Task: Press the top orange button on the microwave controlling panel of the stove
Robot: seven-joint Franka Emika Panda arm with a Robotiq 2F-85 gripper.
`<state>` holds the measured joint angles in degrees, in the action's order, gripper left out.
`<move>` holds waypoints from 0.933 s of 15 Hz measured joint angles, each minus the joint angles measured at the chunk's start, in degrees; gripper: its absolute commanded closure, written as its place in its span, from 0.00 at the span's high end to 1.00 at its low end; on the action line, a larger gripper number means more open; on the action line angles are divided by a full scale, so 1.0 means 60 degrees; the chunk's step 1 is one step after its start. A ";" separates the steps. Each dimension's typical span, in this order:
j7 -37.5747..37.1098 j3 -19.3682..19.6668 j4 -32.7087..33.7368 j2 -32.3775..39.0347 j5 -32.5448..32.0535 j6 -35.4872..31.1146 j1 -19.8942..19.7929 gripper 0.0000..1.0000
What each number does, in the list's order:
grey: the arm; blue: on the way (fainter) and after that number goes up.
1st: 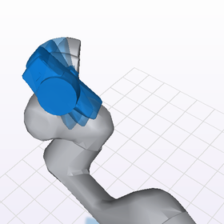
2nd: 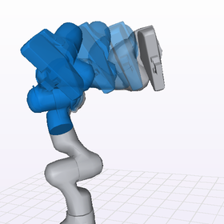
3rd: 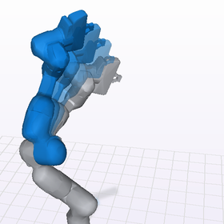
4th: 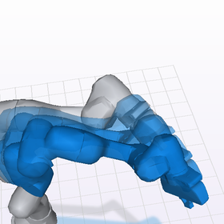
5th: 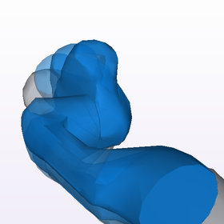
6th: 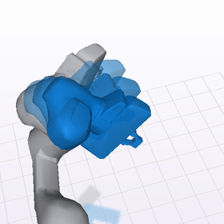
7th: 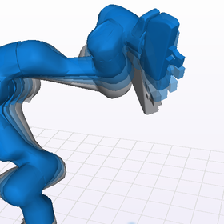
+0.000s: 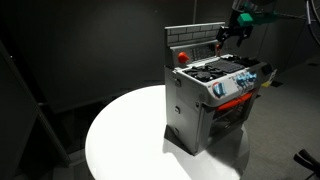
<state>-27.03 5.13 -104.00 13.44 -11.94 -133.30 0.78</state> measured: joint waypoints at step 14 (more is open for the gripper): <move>0.0047 0.0030 0.0967 0.0473 0.0002 0.1027 0.0047 1.00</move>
<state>-26.75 5.31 -98.19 16.28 -11.92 -127.14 1.06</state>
